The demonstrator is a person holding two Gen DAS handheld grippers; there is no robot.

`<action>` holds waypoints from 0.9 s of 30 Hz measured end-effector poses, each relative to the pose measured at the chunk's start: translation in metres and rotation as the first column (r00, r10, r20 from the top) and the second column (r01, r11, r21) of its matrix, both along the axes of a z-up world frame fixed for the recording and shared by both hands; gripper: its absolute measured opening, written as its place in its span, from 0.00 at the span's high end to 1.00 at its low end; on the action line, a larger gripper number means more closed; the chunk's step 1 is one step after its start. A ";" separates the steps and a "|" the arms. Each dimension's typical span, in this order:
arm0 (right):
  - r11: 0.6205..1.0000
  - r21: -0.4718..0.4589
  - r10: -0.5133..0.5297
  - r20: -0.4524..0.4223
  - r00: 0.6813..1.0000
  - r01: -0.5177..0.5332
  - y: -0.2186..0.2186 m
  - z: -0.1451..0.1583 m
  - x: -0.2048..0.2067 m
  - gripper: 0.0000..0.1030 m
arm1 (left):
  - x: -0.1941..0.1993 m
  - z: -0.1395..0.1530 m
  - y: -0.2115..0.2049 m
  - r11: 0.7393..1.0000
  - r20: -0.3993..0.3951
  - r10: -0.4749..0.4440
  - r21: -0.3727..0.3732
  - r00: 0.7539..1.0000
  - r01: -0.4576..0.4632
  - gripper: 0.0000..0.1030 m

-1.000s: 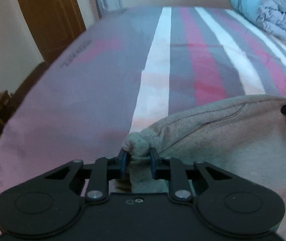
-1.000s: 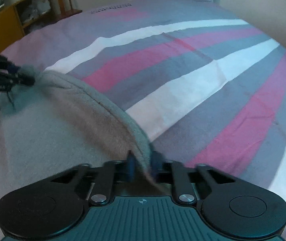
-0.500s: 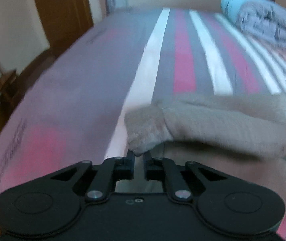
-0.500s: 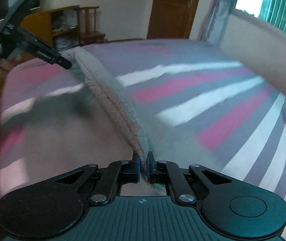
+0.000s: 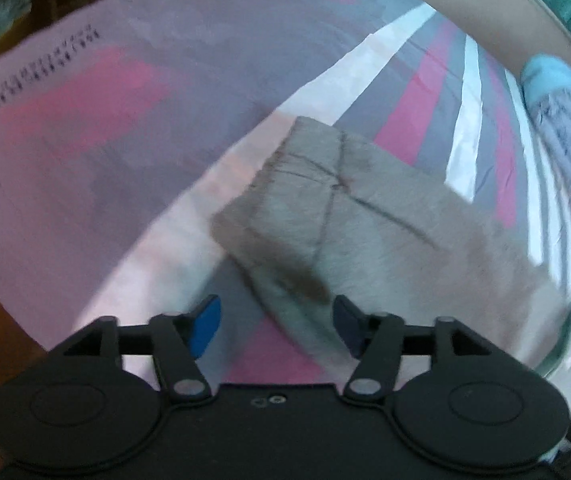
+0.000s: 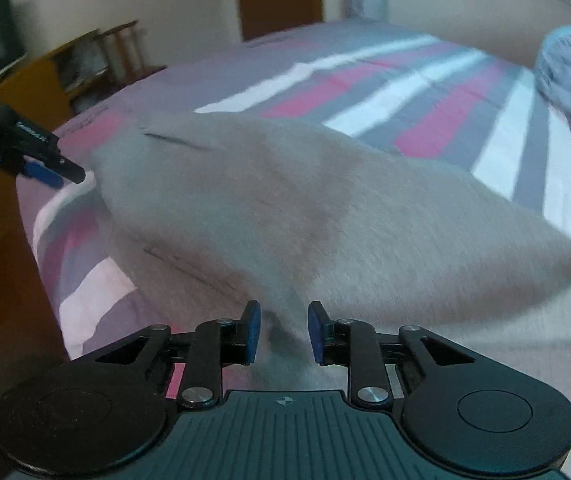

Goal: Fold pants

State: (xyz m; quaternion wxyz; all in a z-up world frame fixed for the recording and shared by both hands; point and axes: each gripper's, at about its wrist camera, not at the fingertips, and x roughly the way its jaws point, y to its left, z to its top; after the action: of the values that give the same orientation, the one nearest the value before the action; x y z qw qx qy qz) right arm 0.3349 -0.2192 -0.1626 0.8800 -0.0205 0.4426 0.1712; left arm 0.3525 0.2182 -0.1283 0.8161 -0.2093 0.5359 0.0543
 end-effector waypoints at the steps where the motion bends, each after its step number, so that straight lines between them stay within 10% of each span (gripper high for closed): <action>1: 0.999 0.030 -0.031 -0.024 0.999 0.031 -0.006 0.001 -0.001 0.75 | 0.005 -0.004 -0.003 1.000 -0.011 0.015 -0.010 1.000 -0.015 0.42; 10: 0.916 0.267 -0.241 -0.231 0.943 0.299 -0.055 0.003 -0.005 0.75 | 0.016 -0.026 -0.015 0.993 -0.002 0.099 -0.071 0.995 -0.099 0.85; 16: 0.829 0.374 -0.309 -0.314 0.898 0.416 -0.074 -0.004 -0.001 0.75 | 0.007 -0.012 -0.025 0.998 0.093 0.054 -0.022 0.994 -0.052 0.90; 23: 0.644 0.439 -0.428 -0.471 0.771 0.626 -0.090 -0.028 0.008 0.73 | 0.010 -0.017 -0.021 0.999 0.076 0.042 -0.027 0.996 -0.040 0.90; 27: 0.671 0.427 -0.450 -0.417 0.790 0.607 -0.083 -0.023 0.005 0.90 | 0.014 -0.016 -0.014 0.998 0.078 0.044 -0.037 0.996 -0.041 0.90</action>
State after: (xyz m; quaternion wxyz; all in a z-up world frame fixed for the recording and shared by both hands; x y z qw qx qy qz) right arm 0.3402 -0.3022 -0.1858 0.7889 0.3824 0.4804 0.0248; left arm 0.3664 0.2045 -0.1443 0.8315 -0.2369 0.4996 0.0538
